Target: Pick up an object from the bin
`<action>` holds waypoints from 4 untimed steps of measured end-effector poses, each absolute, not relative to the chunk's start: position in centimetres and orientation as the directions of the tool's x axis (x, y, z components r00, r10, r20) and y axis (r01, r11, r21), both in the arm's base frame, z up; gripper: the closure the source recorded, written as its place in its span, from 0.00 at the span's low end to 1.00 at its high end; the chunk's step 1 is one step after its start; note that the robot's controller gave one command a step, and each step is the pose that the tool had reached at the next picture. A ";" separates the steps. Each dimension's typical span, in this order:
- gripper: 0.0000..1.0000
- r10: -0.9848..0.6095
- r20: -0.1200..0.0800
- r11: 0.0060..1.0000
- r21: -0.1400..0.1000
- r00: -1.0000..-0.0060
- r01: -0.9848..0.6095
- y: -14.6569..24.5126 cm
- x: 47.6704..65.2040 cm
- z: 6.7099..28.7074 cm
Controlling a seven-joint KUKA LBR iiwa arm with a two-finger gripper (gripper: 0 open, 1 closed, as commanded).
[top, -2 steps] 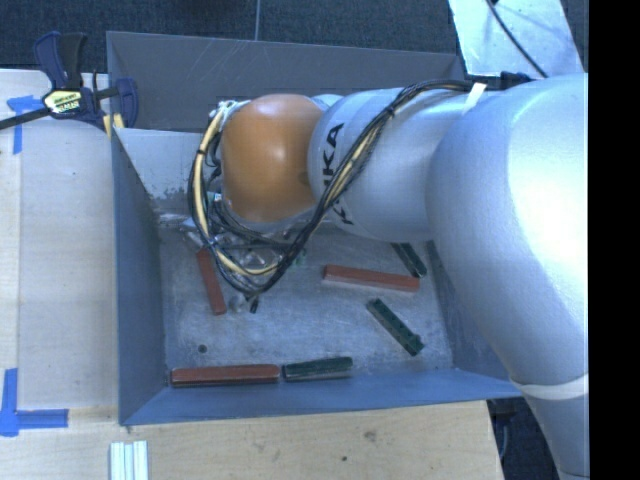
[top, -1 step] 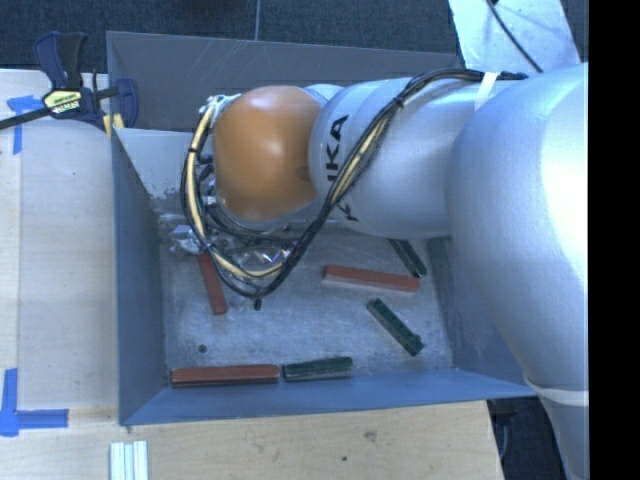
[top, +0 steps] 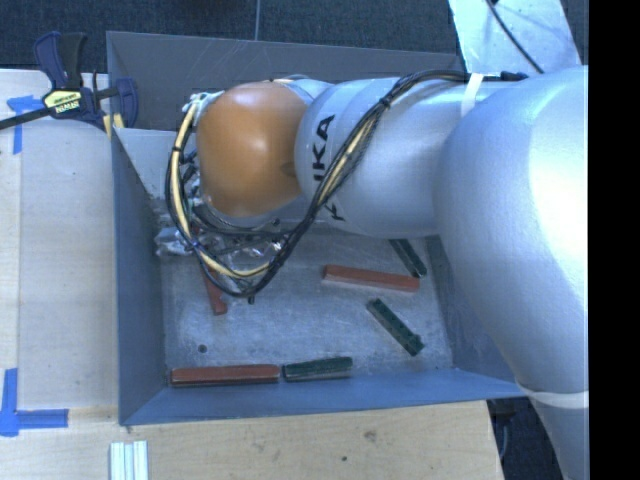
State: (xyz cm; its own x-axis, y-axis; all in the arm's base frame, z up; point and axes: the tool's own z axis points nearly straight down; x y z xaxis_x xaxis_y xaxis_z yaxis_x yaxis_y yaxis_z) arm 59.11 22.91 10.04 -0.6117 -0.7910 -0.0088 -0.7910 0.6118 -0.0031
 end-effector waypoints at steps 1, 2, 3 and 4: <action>0.00 -0.993 -0.003 0.115 -0.008 -0.115 -0.993 23.6 59.0 7.1; 0.00 -0.993 -0.006 0.119 -0.007 -0.119 -0.993 23.5 59.2 7.2; 1.00 -0.993 -0.007 0.120 -0.004 -0.120 -0.993 23.7 59.1 7.1; 1.00 -0.992 -0.007 0.126 -0.006 -0.126 -0.992 23.7 59.2 7.2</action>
Offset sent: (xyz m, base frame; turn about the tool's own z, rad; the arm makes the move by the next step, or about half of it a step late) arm -0.0035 0.0089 -0.0304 -0.5466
